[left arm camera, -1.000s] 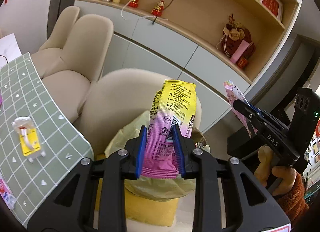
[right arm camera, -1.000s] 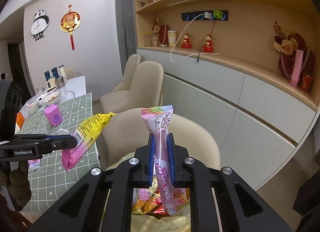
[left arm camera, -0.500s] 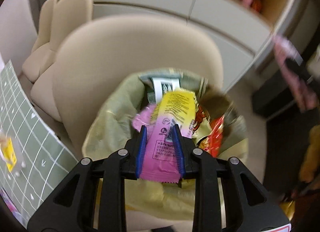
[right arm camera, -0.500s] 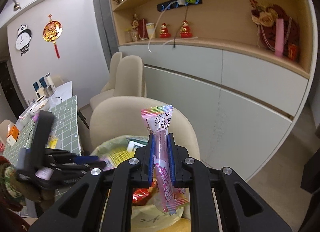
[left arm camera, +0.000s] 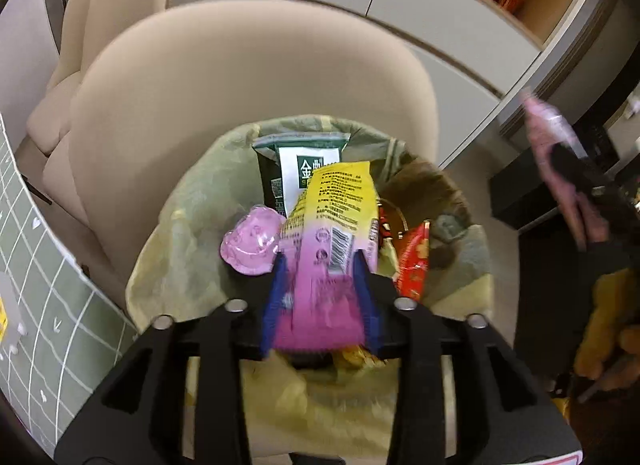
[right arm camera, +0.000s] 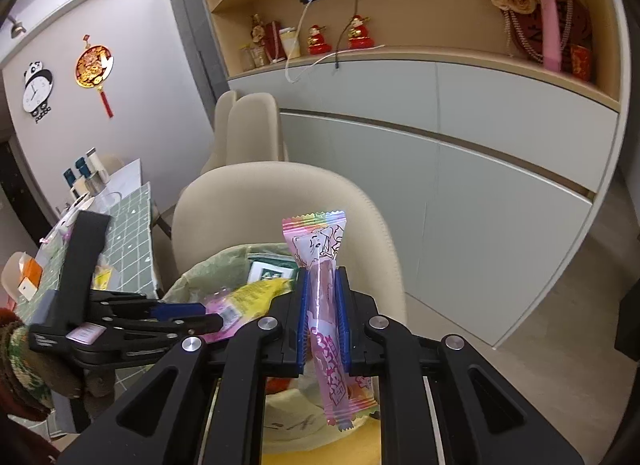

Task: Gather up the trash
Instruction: 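Open the left gripper over the bag while the right gripper drops the candy wrapper in, then move both tools back over the table toward the remaining wrappers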

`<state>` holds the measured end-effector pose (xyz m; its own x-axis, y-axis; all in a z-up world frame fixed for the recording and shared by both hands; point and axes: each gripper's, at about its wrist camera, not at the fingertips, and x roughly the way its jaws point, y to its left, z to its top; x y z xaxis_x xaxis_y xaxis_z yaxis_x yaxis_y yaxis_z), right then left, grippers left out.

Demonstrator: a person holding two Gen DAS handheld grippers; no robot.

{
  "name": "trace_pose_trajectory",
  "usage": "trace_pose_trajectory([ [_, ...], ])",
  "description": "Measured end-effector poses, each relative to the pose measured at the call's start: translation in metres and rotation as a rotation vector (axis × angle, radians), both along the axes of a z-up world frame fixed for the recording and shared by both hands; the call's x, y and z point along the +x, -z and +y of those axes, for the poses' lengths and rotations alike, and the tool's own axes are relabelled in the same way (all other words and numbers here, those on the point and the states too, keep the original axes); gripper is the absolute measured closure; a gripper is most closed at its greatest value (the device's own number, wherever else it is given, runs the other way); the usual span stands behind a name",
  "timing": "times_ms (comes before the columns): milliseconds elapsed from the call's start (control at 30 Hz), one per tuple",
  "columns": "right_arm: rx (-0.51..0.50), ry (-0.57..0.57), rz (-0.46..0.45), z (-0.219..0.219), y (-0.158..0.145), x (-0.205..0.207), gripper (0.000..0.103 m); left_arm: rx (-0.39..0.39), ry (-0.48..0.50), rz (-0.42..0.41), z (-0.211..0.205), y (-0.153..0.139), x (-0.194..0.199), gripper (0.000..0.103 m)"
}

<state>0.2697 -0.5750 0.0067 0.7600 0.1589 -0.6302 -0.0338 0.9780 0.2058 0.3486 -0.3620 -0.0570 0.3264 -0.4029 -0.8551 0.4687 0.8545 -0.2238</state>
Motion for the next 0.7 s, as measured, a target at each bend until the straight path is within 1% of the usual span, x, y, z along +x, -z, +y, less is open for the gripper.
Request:
trace_pose_trajectory([
  [100,0.01,-0.046,0.016,0.013,0.006,0.01,0.09,-0.028,-0.032,-0.032,0.02,-0.018,-0.01,0.063],
  [167,0.009,-0.086,0.03,0.029,0.012,0.017,0.09,-0.052,-0.063,-0.048,0.036,-0.03,-0.018,0.059],
  [267,0.005,-0.138,0.052,0.053,0.021,0.028,0.09,-0.055,-0.094,-0.062,0.05,-0.041,-0.029,0.059],
  [367,-0.037,-0.174,0.06,0.078,0.029,0.038,0.09,-0.054,-0.118,-0.081,0.071,-0.053,-0.039,0.058],
  [567,-0.089,-0.199,0.079,0.098,0.038,0.051,0.09,-0.075,-0.188,-0.101,0.102,-0.068,-0.053,0.057],
  [700,-0.089,-0.193,0.119,0.102,0.05,0.055,0.09,-0.088,-0.228,-0.107,0.121,-0.07,-0.061,0.057],
])
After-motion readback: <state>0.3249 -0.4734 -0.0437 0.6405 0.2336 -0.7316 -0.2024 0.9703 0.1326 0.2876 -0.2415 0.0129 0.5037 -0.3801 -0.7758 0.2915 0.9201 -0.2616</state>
